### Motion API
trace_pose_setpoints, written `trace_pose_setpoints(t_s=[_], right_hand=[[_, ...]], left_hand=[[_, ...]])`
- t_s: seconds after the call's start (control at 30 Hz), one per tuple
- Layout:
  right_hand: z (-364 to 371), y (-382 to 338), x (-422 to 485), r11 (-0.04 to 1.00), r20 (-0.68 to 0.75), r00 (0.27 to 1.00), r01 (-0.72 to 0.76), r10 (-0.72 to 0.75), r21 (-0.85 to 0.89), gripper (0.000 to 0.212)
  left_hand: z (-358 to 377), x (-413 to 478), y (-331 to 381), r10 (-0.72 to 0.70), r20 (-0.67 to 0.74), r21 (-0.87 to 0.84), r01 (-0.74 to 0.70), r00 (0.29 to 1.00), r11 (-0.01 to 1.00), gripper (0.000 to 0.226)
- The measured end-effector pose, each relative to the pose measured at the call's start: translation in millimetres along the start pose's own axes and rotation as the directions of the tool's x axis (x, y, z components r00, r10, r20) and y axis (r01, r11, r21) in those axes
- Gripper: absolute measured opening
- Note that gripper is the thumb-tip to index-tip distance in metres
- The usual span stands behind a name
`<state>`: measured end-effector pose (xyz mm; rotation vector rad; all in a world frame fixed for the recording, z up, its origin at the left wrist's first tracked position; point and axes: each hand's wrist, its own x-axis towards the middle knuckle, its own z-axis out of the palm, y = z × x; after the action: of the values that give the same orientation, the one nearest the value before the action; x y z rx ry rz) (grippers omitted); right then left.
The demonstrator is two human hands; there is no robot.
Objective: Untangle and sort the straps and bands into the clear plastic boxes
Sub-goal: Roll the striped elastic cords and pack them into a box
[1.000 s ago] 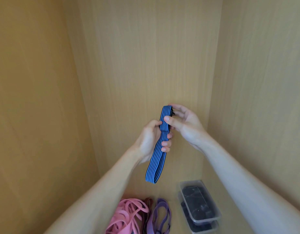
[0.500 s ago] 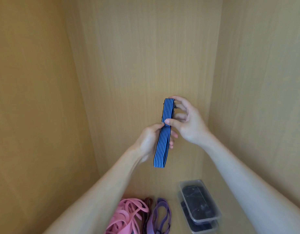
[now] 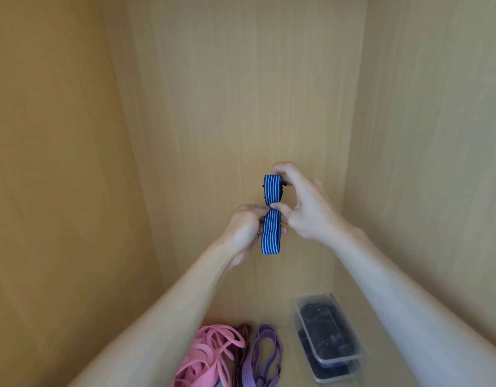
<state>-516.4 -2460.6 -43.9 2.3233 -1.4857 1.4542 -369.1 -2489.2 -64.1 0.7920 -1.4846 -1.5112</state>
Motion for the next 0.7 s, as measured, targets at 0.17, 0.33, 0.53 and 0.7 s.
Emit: trace_pose_setpoints(t_s=[0.17, 0.33, 0.53, 0.7], right_hand=[[7, 2, -4, 0.984, 0.035, 0.994, 0.107, -0.103, -0.146, 0.055], [13, 4, -1, 0.962, 0.020, 0.980, 0.198, -0.197, -0.188, 0.055], [12, -2, -5, 0.997, 0.059, 0.998, -0.010, 0.015, -0.080, 0.050], [15, 5, -2, 0.985, 0.084, 0.992, -0.109, 0.099, 0.131, 0.046]], left_hand=[[0, 0, 6, -0.024, 0.076, -0.194, 0.039, 0.997, 0.980, 0.044], [1, -2, 8, 0.019, 0.172, -0.149, 0.007, 0.985, 0.989, 0.069], [-1, 5, 2, 0.007, 0.105, -0.078, 0.001, 0.994, 0.997, 0.060], [-4, 4, 4, -0.031, 0.072, -0.109, 0.039, 0.997, 0.993, 0.031]])
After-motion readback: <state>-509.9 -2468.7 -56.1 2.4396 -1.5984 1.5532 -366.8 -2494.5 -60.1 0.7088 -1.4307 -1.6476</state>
